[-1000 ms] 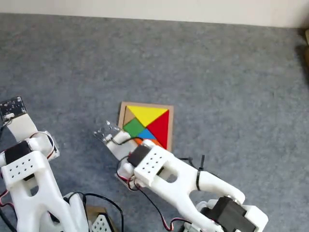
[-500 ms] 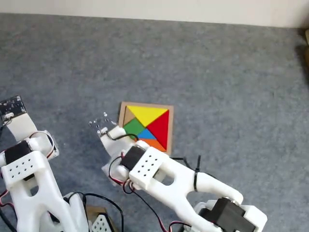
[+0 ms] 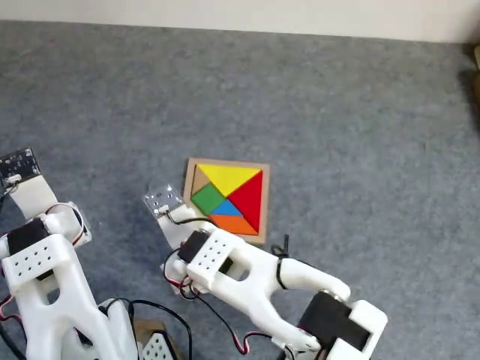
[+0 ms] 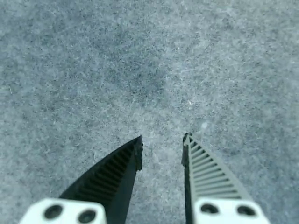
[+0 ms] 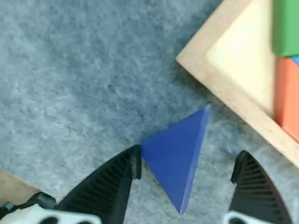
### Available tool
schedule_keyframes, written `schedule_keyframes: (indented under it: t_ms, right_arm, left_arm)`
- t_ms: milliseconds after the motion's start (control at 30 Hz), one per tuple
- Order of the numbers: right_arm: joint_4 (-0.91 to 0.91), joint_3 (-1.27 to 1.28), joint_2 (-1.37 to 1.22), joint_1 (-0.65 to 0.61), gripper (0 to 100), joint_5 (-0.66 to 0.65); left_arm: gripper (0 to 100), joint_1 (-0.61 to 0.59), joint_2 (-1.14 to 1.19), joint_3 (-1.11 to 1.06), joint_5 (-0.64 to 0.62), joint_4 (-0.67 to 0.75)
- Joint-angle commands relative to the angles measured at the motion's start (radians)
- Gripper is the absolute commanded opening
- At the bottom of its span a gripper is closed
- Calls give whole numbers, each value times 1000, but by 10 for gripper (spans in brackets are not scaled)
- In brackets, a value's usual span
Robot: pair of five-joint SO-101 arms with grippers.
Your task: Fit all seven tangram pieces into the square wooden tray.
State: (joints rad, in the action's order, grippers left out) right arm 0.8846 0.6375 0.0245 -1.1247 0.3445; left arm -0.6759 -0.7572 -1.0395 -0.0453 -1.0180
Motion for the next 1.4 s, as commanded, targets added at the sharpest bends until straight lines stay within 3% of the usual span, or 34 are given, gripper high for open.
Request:
schedule_keyframes:
  t_ms: [0, 1100, 1367]
  right_arm:
    - [-12, -19, 5, -10, 303, 15]
    - [-12, -67, -81, -64, 303, 8]
    - [-16, -81, -77, 1, 303, 15]
  left_arm:
    - [151, -15, -21, 38, -12, 12]
    - [151, -15, -21, 36, -12, 12]
    - [151, -13, -21, 38, -12, 12]
